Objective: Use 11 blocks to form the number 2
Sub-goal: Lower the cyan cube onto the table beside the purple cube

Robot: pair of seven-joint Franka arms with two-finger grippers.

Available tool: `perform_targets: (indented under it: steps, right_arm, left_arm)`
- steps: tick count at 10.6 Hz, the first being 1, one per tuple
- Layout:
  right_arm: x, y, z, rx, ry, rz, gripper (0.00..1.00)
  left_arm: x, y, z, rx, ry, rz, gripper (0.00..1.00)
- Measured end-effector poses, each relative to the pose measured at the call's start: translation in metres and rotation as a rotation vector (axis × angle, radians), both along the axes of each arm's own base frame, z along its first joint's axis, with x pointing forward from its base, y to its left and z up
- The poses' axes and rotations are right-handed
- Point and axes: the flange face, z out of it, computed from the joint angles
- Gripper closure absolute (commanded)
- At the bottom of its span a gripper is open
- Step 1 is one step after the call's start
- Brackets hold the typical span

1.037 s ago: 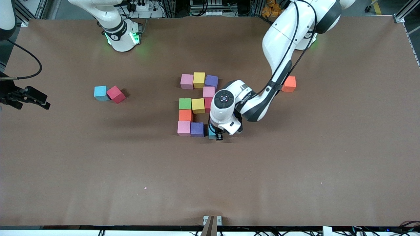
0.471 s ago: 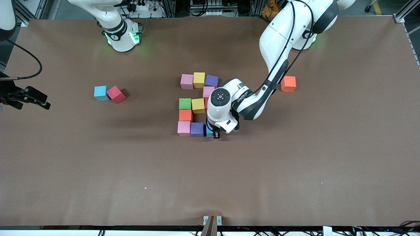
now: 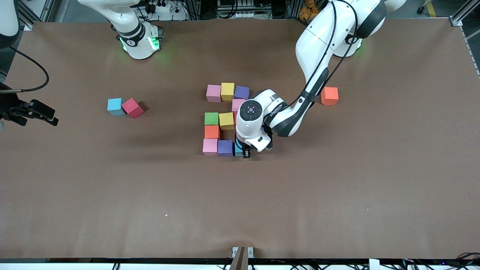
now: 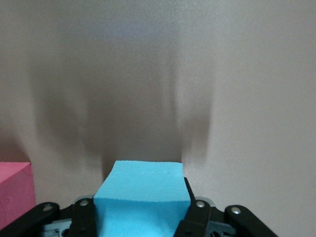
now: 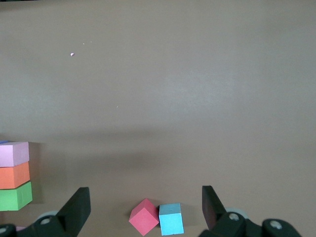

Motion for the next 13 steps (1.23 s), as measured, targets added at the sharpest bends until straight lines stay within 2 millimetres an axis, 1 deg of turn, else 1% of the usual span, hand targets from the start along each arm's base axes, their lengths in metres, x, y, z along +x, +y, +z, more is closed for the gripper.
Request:
perform_targets:
  steps: [10, 11, 13]
  right_arm:
    - [0.0001, 0.0, -0.0002, 0.0, 0.0, 0.001, 0.0]
    - [0.0001, 0.0, -0.0002, 0.0, 0.0, 0.001, 0.0]
    - [0.0001, 0.0, -0.0003, 0.0, 0.001, 0.001, 0.0]
  left_arm:
    - [-0.0013, -0.003, -0.0002, -0.01, -0.008, -0.004, 0.44]
    - [-0.0013, -0.0034, -0.0003, -0.012, -0.01, -0.004, 0.41]
    - [-0.0012, -0.0039, -0.0009, -0.017, -0.013, -0.005, 0.28]
